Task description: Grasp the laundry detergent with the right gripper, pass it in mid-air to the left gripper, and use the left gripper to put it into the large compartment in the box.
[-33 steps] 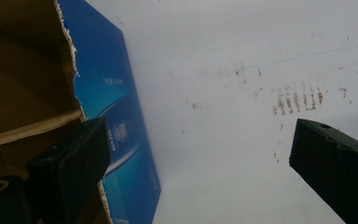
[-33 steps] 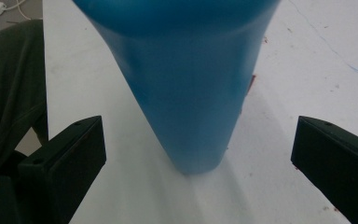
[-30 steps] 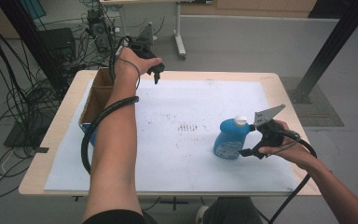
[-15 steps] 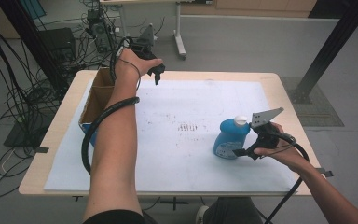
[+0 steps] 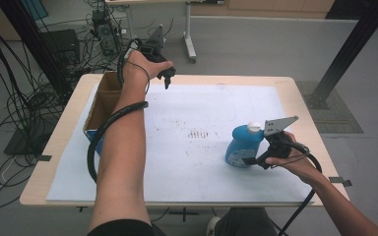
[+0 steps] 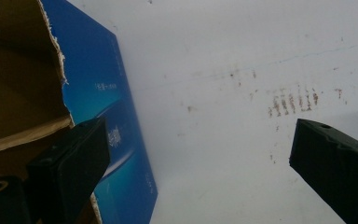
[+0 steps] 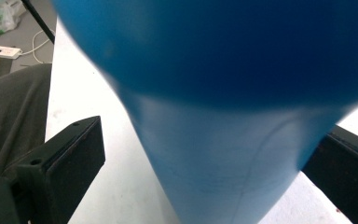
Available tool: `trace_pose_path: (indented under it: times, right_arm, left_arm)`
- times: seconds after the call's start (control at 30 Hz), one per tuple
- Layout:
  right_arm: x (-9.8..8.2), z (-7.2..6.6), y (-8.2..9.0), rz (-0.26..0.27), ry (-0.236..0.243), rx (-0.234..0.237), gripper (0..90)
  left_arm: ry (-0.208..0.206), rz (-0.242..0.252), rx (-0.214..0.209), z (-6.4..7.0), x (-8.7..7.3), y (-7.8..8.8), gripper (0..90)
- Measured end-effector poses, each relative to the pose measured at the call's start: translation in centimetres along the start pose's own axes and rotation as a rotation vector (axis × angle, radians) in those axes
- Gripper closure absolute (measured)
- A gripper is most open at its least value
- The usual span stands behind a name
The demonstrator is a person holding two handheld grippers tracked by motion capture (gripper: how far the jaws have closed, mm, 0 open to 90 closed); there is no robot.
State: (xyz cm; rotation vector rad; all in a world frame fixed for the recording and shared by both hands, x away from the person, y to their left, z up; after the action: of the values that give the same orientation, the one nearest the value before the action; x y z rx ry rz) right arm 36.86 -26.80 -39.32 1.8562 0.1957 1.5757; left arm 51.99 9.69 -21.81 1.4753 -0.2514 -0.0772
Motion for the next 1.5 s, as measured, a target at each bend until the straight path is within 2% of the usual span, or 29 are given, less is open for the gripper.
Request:
trace_pose_path:
  times: [0.47,1.5]
  right_arm:
    - [0.16,-0.16,-0.18,0.025,0.008,0.005,1.8]
    - [0.29,-0.35,-0.31,0.03,0.015,0.015,1.8]
  left_arm:
    - [-0.008,-0.003,-0.003,0.36,0.24,-0.16,5.6]
    - [-0.011,0.002,-0.003,0.29,0.32,0.0,5.8]
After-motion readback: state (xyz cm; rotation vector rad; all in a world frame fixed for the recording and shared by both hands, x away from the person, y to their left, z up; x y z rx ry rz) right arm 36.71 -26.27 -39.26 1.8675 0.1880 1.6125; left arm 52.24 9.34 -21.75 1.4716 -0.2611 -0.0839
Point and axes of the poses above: each handheld gripper's, and its own axes: y roughly backward along the jaws, x roughly out of its top, z roughly to its right, the point moved 1 cm from there along -y, roughly forward along the jaws, and after that the axes turned 6 degrees about -x, right-handed, at the moved point
